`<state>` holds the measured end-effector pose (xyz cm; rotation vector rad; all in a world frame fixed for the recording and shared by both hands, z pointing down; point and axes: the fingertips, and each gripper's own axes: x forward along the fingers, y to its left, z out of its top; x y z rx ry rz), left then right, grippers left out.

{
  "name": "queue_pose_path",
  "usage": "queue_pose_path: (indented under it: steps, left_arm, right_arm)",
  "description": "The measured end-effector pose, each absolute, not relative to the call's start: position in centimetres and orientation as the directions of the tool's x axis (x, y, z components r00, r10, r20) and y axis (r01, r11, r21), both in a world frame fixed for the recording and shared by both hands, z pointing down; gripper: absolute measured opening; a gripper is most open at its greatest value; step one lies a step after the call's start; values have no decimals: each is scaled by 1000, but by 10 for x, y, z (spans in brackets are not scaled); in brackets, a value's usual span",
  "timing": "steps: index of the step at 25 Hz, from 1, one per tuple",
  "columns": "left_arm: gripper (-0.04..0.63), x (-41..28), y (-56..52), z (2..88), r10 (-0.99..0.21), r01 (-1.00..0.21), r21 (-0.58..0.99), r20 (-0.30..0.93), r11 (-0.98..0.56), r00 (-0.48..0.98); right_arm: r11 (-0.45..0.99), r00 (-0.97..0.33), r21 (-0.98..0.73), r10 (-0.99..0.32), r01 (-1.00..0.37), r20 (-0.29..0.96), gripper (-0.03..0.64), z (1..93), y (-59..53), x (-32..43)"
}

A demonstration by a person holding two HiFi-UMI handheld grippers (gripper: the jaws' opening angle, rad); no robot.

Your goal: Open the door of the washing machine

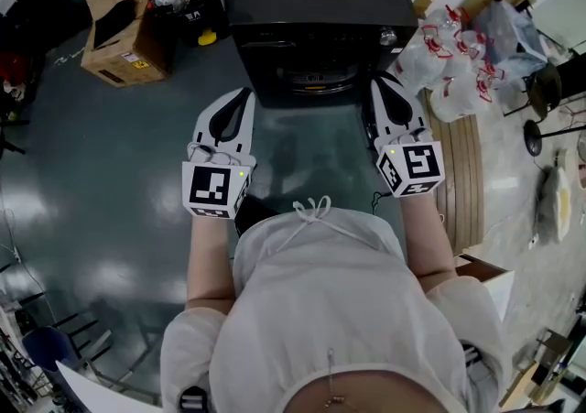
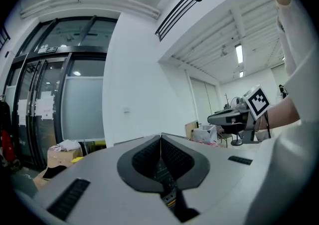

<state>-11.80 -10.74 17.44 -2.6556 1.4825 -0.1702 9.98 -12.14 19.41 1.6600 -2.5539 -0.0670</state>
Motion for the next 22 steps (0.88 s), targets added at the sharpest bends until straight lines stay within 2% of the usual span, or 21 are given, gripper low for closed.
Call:
queue_pose_path:
  steps: [13, 22]
  left_arm:
    - [21, -128, -110, 161, -845, -838, -108, 41, -534, 533]
    - [21, -123, -97, 158, -825, -821, -73, 42, -566, 564]
  right_arm:
    - [363, -357, 161, -932, -918, 69, 0, 180, -116, 91]
    - [367, -360, 142, -930, -919, 77, 0, 174, -105, 86]
